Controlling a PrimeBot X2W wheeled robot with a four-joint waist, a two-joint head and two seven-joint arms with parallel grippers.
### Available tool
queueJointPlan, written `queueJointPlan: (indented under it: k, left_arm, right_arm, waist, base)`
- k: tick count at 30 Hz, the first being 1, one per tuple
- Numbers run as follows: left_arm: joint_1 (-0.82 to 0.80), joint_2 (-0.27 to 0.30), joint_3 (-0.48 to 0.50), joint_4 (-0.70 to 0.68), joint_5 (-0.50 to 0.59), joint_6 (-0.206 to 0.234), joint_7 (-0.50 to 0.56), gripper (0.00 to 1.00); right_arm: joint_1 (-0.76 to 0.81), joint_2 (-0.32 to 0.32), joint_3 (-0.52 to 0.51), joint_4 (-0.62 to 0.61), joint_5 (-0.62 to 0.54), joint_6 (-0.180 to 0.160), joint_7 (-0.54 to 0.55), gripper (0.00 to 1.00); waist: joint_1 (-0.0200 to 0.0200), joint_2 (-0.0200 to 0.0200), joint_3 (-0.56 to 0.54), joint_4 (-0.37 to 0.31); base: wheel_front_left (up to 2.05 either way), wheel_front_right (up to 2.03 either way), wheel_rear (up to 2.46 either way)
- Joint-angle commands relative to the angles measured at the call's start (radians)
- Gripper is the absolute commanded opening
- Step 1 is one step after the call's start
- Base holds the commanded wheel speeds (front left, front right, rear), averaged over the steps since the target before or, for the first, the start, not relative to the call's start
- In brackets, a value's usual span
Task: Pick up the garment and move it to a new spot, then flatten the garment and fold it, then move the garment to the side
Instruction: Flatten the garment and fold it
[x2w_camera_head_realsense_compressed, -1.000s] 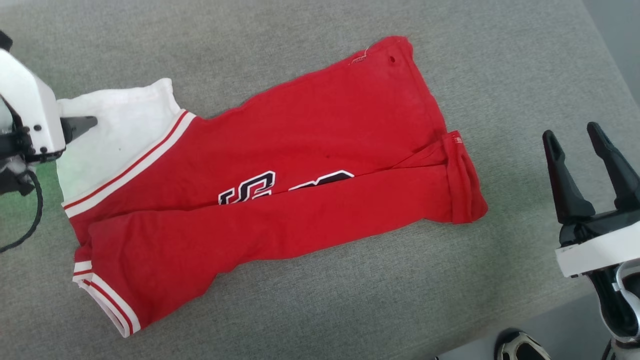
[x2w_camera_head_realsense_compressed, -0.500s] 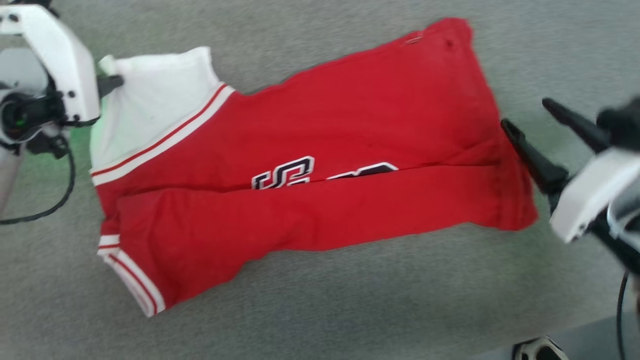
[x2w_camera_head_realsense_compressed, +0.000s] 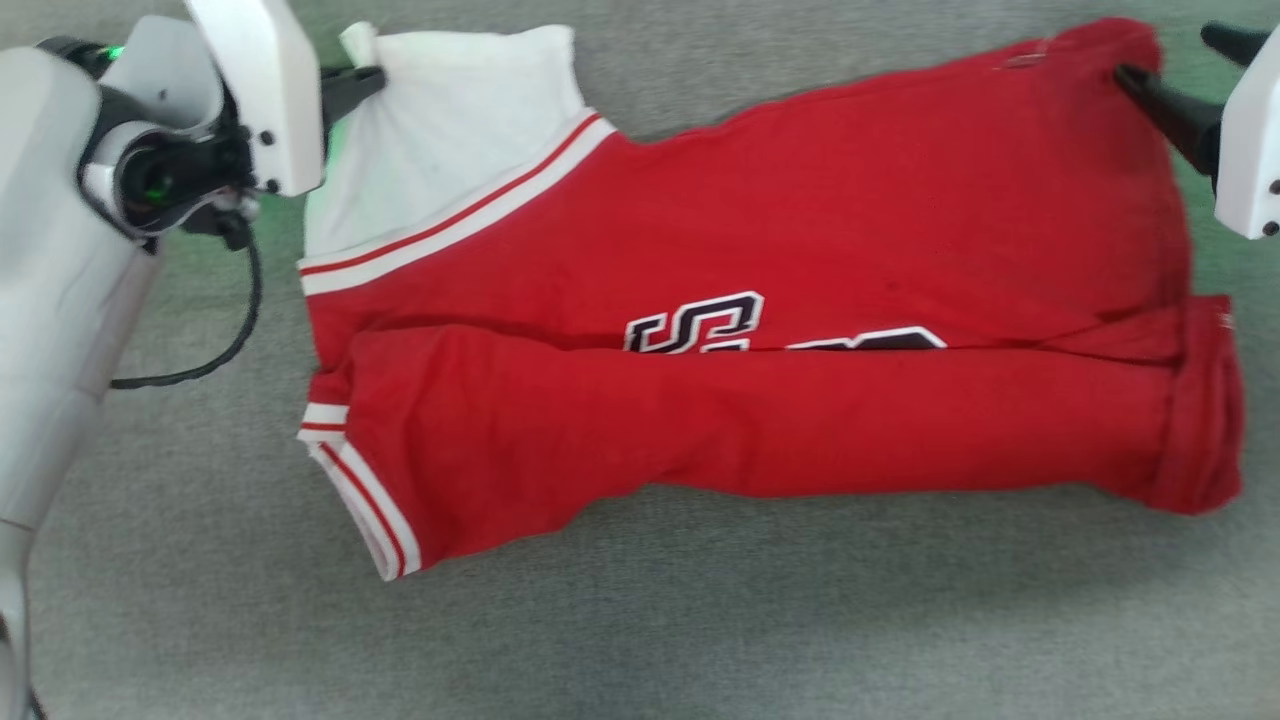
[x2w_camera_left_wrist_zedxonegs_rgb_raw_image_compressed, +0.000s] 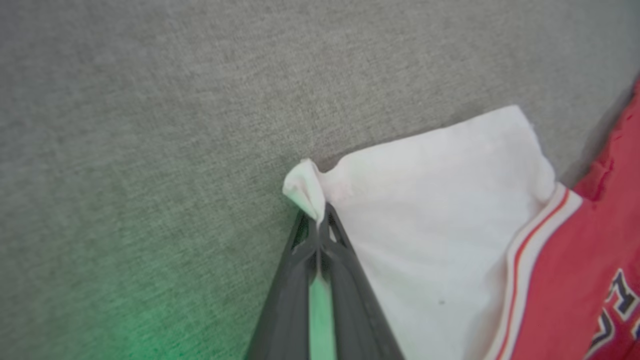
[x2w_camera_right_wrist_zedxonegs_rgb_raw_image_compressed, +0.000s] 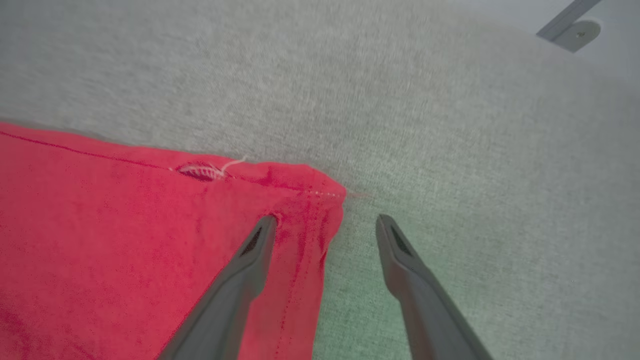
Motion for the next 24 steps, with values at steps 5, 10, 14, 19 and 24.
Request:
queueJointPlan:
  k: [5, 10, 14, 19, 24]
  left_arm:
    - [0.032, -0.042, -0.048, 0.039, 0.018, -0.007, -0.026, 0.0]
    - [0.028, -0.063, -0.061, 0.038, 0.007, -0.011, -0.062, 0.0]
    - [0.035, -0.074, -0.062, 0.022, -0.016, -0.013, -0.112, 0.0]
    - [0.067, -0.039, -0.068, -0.061, -0.056, -0.014, -0.205, 0.0]
    - [0.16, 0.023, -0.08, -0.19, -0.093, -0.014, -0.323, 0.0]
  right_arm:
    - [-0.062, -0.003, 0.099, 0.117, 0.069, 0.0, 0.09, 1.0]
    - [-0.073, -0.014, 0.18, 0.128, 0.125, 0.0, 0.101, 0.0]
    - [-0.084, -0.043, 0.201, 0.126, 0.159, 0.0, 0.042, 0.0]
    - [-0.064, -0.077, 0.215, 0.106, 0.169, 0.0, -0.076, 0.0]
    - [0.02, -0.121, 0.219, 0.064, 0.185, 0.0, -0.16, 0.0]
  waist:
    - [0.0, 0.0, 0.021, 0.041]
    - [0.0, 0.0, 0.017, 0.053]
    - [0.0, 0.0, -0.013, 0.064]
    - [0.0, 0.0, -0.093, 0.077]
    - [0.0, 0.0, -0.184, 0.09]
  base:
    - [0.0, 0.0, 0.0]
    - [0.0, 0.0, 0.0]
    - [0.0, 0.0, 0.0]
    - [0.0, 0.0, 0.0]
    - [0.0, 0.0, 0.0]
